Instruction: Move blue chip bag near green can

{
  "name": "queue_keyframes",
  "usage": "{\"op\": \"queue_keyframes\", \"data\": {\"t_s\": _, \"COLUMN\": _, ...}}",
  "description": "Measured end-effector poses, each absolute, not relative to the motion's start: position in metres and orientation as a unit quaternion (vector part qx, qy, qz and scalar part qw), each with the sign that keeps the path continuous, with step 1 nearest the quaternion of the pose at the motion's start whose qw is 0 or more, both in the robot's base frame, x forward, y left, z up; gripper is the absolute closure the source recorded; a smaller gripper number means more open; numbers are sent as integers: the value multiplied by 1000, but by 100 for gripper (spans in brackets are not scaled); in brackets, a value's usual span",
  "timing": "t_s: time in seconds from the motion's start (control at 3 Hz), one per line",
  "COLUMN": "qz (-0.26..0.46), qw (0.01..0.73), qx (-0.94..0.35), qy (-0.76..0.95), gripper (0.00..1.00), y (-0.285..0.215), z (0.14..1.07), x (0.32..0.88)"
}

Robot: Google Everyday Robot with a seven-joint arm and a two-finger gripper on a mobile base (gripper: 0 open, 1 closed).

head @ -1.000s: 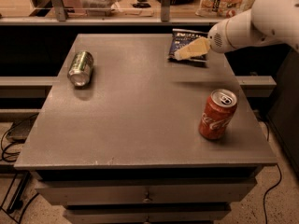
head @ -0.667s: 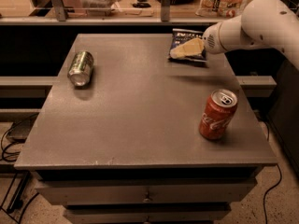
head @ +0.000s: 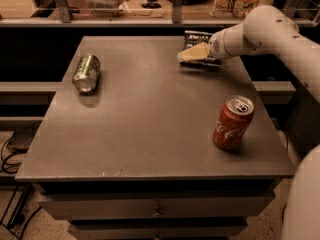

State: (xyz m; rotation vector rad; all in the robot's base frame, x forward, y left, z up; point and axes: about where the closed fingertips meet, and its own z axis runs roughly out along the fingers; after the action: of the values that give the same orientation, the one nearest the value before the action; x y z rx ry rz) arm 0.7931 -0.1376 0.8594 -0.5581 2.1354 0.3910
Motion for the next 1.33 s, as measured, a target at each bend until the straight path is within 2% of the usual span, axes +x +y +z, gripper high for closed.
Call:
{"op": "queue_keyframes", "data": {"t_s": 0.67, "qz": 147, "qw": 419, "qx": -209, "qy": 871, "gripper": 41, "y": -142, "z": 841, "x": 807}}
{"op": "queue_keyframes", "data": {"t_s": 1.0, "qz": 132, "qw": 446, "qx": -224, "qy": 857, "gripper": 73, "y": -135, "z": 869, "x": 804}}
{"op": "queue_keyframes", "data": {"t_s": 1.33, "qz": 130, "qw": 471, "qx": -247, "qy": 837, "gripper": 96, "y": -120, "z": 897, "x": 800}}
